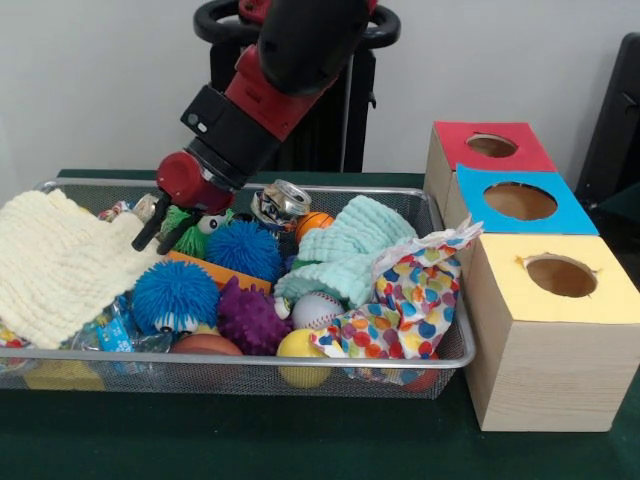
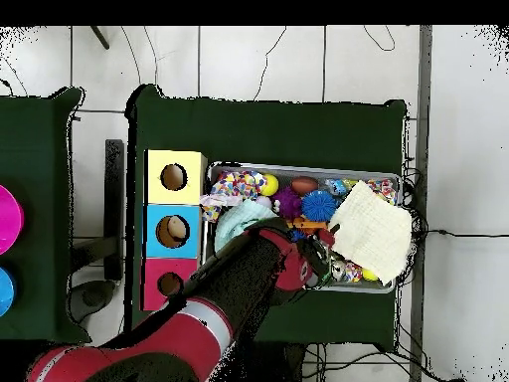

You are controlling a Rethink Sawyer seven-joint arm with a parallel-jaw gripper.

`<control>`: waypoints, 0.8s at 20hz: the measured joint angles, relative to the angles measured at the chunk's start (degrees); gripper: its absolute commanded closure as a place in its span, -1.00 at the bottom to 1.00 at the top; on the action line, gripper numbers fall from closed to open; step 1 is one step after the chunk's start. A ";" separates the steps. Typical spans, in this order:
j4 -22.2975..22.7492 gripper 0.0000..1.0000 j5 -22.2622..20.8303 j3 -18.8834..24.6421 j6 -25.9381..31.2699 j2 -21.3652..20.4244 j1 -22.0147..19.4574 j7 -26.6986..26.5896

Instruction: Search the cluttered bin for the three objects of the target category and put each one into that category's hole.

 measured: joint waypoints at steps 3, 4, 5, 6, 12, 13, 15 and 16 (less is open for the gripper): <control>1.09 -1.00 0.92 1.68 0.04 -2.45 -2.62 0.00; 1.87 -1.00 1.62 2.69 0.01 -4.34 -4.87 0.00; 2.32 -1.00 2.07 3.21 0.02 -5.60 -6.50 0.00; 2.66 -1.00 2.37 3.53 0.06 -6.55 -7.75 0.00; 4.51 -1.00 2.65 4.58 0.07 -11.73 -13.97 0.00; 4.69 -1.00 2.66 4.68 0.07 -12.28 -14.51 0.00; 4.90 -1.00 2.66 4.92 0.08 -13.37 -15.41 0.00; 4.90 -1.00 2.65 5.06 0.08 -13.82 -15.72 0.00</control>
